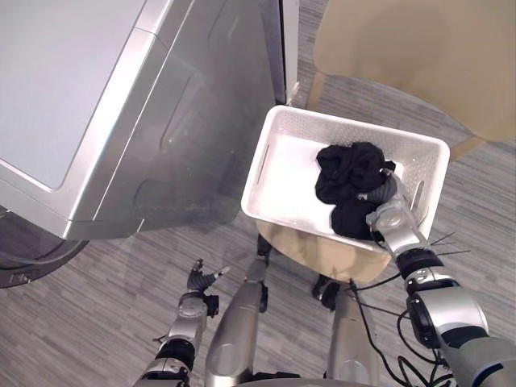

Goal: Pick up the laundry basket with both hands and put the clothes into the washing machine.

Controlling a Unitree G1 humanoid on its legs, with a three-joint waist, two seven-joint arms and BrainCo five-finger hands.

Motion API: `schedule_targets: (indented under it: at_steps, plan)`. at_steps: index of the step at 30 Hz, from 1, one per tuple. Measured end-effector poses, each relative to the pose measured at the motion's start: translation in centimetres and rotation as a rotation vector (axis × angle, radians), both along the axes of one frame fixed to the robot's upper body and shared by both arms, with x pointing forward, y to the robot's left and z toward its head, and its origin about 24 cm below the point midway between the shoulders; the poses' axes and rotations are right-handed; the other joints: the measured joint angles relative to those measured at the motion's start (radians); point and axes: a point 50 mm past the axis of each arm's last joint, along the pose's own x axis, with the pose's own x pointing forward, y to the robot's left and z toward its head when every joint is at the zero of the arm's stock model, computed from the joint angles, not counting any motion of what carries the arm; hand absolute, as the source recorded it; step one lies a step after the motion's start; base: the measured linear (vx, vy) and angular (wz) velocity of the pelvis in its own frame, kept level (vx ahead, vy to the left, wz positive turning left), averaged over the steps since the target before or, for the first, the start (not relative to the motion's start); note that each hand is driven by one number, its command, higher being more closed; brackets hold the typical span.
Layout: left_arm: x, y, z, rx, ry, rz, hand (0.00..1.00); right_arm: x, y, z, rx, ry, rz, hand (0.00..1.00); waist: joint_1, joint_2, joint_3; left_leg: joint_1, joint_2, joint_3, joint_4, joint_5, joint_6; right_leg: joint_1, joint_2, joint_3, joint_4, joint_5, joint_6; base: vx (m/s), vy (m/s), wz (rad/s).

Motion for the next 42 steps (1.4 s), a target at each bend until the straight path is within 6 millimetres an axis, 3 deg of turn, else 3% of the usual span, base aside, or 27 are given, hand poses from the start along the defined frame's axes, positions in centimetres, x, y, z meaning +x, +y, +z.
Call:
schedule_targets:
  at_steps: [7, 10, 13, 17, 24, 30, 32, 34, 35, 36, 38, 39, 40, 41, 42]
  plan:
    - [-0.3, -0.1, -0.3, -0.003, 0.014, 0.001, 0.0, -1.5, 2.9, 1.0, 0.176, -0.175, 0.086, 1.0, -0.003, -0.011, 0.017, 0.087, 0.008, 0.005, -0.025, -0.004, 0.002, 0.088, 0.015, 0.003, -0.038, -0.001, 0.001, 0.01, -0.046, -0.02]
    - [-1.3, 0.3, -0.8, 0.001, 0.041, 0.009, 0.0, -3.2, 3.9, 0.4, 0.36, -0.257, 0.078, 1.0, -0.006, -0.021, 0.016, 0.154, 0.014, 0.008, -0.055, -0.004, 0.002, 0.15, 0.027, 0.005, -0.068, 0.0, 0.004, 0.0, -0.036, -0.07]
    - [-3.3, 1.0, -2.0, 0.01, 0.115, 0.025, 0.0, -4.7, 5.1, 0.0, 0.524, -0.316, 0.088, 1.0, -0.029, -0.041, 0.002, 0.203, 0.025, 0.005, -0.085, -0.006, 0.0, 0.199, 0.052, 0.01, -0.114, 0.008, 0.015, 0.03, -0.042, -0.11]
    - [-6.3, 2.1, -3.6, 0.017, 0.235, 0.062, 0.0, -6.9, 5.9, -0.7, 0.707, -0.372, 0.094, 1.0, -0.029, -0.078, -0.065, 0.269, 0.038, 0.015, -0.087, -0.026, -0.003, 0.294, 0.081, 0.015, -0.201, 0.032, 0.021, 0.1, -0.045, -0.12]
    - [-10.9, 3.9, -5.3, -0.001, 0.365, 0.166, 0.0, -9.3, 6.0, 0.7, 0.802, -0.48, 0.21, 1.0, -0.03, -0.086, -0.211, 0.391, 0.035, 0.037, -0.087, -0.057, -0.001, 0.474, 0.121, 0.049, -0.384, 0.106, 0.044, 0.09, -0.009, -0.19]
    - [-13.8, 5.0, -5.9, 0.0, 0.44, 0.229, 0.0, -9.3, 8.3, 1.7, 0.821, -0.487, 0.368, 1.0, -0.025, -0.094, -0.235, 0.401, 0.067, 0.146, -0.074, -0.094, 0.002, 0.443, 0.157, 0.175, -0.44, 0.187, 0.037, -0.09, 0.025, -0.66]
    - [-13.5, 5.2, -5.8, -0.008, 0.422, 0.247, 0.0, -9.3, 8.9, 1.8, 0.82, -0.478, 0.393, 1.0, -0.026, -0.087, -0.233, 0.335, 0.091, 0.168, 0.038, -0.13, 0.03, 0.409, 0.158, 0.213, -0.408, 0.196, 0.054, -0.16, 0.019, -0.29]
    - [-13.2, 5.6, -5.5, -0.006, 0.395, 0.27, 0.0, -9.5, 9.1, 1.7, 0.821, -0.472, 0.402, 1.0, -0.031, -0.084, -0.231, 0.302, 0.101, 0.15, 0.096, -0.136, 0.038, 0.367, 0.152, 0.251, -0.144, 0.072, 0.053, -0.12, -0.023, 0.22]
    - [-13.2, 5.6, -5.5, -0.006, 0.395, 0.27, 0.0, -9.5, 9.1, 1.7, 0.821, -0.472, 0.402, 1.0, -0.031, -0.084, -0.231, 0.302, 0.101, 0.15, 0.096, -0.136, 0.038, 0.367, 0.152, 0.251, -0.144, 0.072, 0.053, -0.14, -0.085, 0.68]
    - [-12.3, 6.0, -4.9, 0.002, 0.347, 0.278, 0.0, -9.4, 9.4, 1.9, 0.794, -0.474, 0.417, 1.0, -0.016, -0.092, -0.235, 0.278, 0.098, 0.108, 0.137, -0.134, 0.037, 0.393, 0.156, 0.312, 0.105, -0.028, 0.107, -0.18, -0.172, 0.58]
    - [-11.5, 5.7, -4.4, 0.004, 0.303, 0.269, 0.0, -9.5, 10.3, 2.7, 0.759, -0.489, 0.461, 1.0, 0.008, -0.106, -0.244, 0.221, 0.086, 0.081, 0.183, -0.126, 0.024, 0.438, 0.159, 0.365, 0.116, -0.086, 0.11, -0.32, -0.288, 0.56]
    - [-10.7, 5.2, -4.0, -0.012, 0.256, 0.263, 0.0, -9.3, 10.8, 3.4, 0.729, -0.51, 0.492, 1.0, 0.016, -0.102, -0.245, 0.172, 0.087, 0.06, 0.195, -0.108, 0.003, 0.459, 0.18, 0.372, 0.028, -0.161, 0.071, -0.34, -0.284, 0.31]
    - [-10.3, 4.8, -3.8, -0.025, 0.232, 0.265, 0.0, -9.1, 10.7, 3.7, 0.719, -0.52, 0.494, 1.0, 0.025, -0.095, -0.245, 0.153, 0.09, 0.054, 0.189, -0.088, 0.002, 0.466, 0.193, 0.36, -0.009, -0.187, 0.047, -0.4, -0.257, 0.28]
    - [-9.3, 3.2, -3.5, -0.063, 0.19, 0.244, 0.0, -8.9, 10.4, 4.0, 0.694, -0.53, 0.486, 1.0, 0.029, -0.061, -0.245, 0.127, 0.11, 0.023, 0.154, -0.041, 0.0, 0.468, 0.228, 0.334, -0.07, -0.219, 0.005, -0.41, -0.231, 0.56]
    - [-8.4, 1.4, -3.1, -0.091, 0.159, 0.18, 0.0, -8.7, 9.5, 3.8, 0.645, -0.522, 0.462, 1.0, 0.022, -0.005, -0.239, 0.118, 0.144, -0.032, 0.106, -0.032, 0.003, 0.472, 0.277, 0.288, -0.091, -0.196, -0.017, -0.41, -0.213, 0.73]
